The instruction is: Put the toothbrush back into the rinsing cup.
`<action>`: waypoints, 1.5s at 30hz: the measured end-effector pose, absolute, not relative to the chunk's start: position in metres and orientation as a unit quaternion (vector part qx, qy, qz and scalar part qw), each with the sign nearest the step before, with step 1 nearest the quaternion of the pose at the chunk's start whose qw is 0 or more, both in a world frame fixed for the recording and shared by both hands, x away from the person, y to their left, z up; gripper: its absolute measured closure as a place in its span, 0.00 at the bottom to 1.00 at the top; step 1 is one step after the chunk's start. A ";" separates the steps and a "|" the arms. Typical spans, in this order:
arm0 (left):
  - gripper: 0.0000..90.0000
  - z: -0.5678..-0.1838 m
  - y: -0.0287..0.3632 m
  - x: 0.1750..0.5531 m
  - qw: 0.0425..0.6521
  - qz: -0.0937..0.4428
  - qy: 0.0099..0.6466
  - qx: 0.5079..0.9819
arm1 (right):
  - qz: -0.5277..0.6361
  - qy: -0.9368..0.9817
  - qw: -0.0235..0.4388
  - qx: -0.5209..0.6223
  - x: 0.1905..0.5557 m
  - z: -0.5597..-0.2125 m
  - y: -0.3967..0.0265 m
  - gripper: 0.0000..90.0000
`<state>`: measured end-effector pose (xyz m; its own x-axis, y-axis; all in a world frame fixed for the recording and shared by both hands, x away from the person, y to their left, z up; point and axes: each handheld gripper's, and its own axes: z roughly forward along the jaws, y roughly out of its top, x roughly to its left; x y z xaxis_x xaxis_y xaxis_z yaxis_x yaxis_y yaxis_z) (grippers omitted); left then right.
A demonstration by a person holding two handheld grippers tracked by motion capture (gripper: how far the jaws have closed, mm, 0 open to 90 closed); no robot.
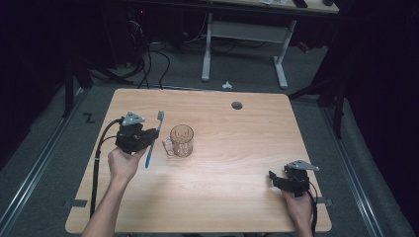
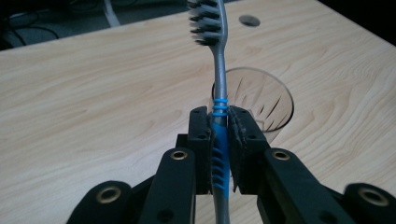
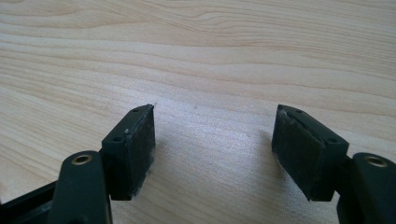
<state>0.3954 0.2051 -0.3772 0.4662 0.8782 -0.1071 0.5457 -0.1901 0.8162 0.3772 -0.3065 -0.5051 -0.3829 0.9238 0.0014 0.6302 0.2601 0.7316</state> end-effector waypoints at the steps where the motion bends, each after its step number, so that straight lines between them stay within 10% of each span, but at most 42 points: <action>1: 0.89 -0.377 0.204 0.397 0.422 0.198 0.476 0.746 | 0.332 0.762 0.221 0.510 0.377 -0.505 -0.306 0.34; 45: 0.89 -0.369 0.167 0.457 0.460 0.250 0.465 0.713 | 0.335 0.761 0.219 0.510 0.377 -0.505 -0.307 0.34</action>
<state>0.4572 0.1669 -0.3693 0.4421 0.8942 -0.0711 0.4331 -0.1434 0.8899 0.3771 -0.3072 -0.5051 -0.3832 0.9236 0.0075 0.6303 0.2555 0.7331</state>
